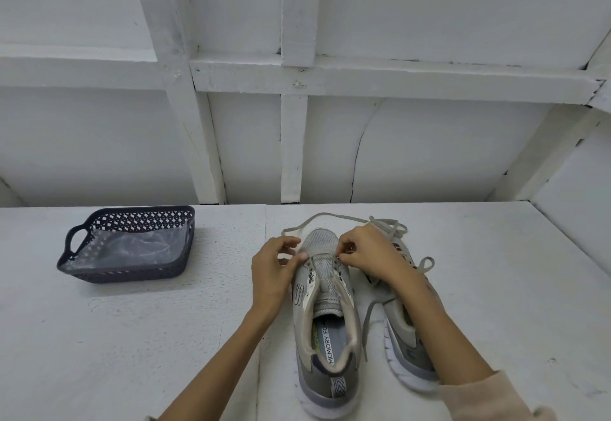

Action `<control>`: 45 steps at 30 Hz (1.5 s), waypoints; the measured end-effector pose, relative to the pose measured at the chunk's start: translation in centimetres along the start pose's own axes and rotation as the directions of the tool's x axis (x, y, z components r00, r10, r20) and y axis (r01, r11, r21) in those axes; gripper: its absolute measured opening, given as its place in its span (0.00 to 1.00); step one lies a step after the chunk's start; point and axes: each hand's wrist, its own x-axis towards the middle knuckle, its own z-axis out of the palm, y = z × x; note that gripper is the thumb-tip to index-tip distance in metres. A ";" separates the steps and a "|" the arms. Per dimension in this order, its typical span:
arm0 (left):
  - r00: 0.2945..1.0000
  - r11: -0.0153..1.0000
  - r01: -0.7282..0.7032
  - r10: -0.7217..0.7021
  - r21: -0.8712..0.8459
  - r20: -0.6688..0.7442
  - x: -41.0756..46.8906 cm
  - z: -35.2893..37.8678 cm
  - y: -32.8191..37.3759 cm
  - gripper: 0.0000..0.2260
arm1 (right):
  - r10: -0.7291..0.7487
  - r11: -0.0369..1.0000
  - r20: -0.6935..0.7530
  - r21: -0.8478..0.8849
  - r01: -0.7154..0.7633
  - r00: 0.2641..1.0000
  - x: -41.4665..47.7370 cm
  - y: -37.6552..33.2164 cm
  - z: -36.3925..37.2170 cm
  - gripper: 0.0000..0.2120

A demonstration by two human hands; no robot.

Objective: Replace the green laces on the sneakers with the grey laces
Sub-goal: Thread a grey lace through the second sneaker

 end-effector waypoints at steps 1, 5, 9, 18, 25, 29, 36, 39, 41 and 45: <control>0.999 0.996 -0.024 0.022 0.089 0.029 0.3 -0.3 -0.1 0.06 | 0.008 1.000 -0.004 -0.007 -0.008 1.000 -0.1 0.0 0.0 0.06; 0.986 0.961 -0.073 0.029 0.267 0.167 0.9 -1.3 -0.3 0.03 | 0.017 0.999 0.001 0.036 -0.017 1.000 0.0 0.0 0.1 0.07; 0.955 0.885 -0.216 0.105 0.412 0.277 1.1 -1.8 -0.1 0.04 | 0.032 0.992 -0.024 0.120 -0.029 0.999 0.0 0.2 0.2 0.07; 0.928 0.663 -0.363 0.196 0.654 0.316 1.4 -1.7 1.7 0.08 | 0.034 0.980 -0.040 0.195 -0.026 0.999 -0.1 0.3 0.3 0.12; 0.858 0.453 -0.511 0.212 0.731 0.468 2.0 -1.7 1.9 0.08 | 0.042 0.977 -0.039 0.211 -0.033 0.998 -0.1 0.5 0.6 0.08; 0.818 0.337 -0.573 0.191 0.747 0.542 2.5 -1.9 2.6 0.13 | 0.037 0.973 -0.043 0.229 -0.026 0.998 -0.1 0.5 0.6 0.08; 0.796 0.173 -0.605 0.109 0.777 0.596 3.4 -1.6 3.3 0.18 | 0.043 0.969 -0.039 0.245 -0.033 0.998 -0.1 0.6 0.6 0.08; 0.771 0.141 -0.635 0.055 0.759 0.635 3.5 -1.6 4.3 0.04 | 0.043 0.967 -0.036 0.251 -0.032 0.998 -0.1 0.7 0.7 0.08; 0.772 0.143 -0.628 -0.001 0.765 0.635 3.9 -1.2 4.8 0.06 | 0.045 0.967 -0.039 0.253 -0.033 0.998 -0.1 0.8 0.7 0.08; 0.787 0.214 -0.598 -0.021 0.772 0.616 4.0 -0.6 4.9 0.05 | 0.051 0.967 -0.031 0.253 -0.041 0.998 -0.2 0.7 0.6 0.08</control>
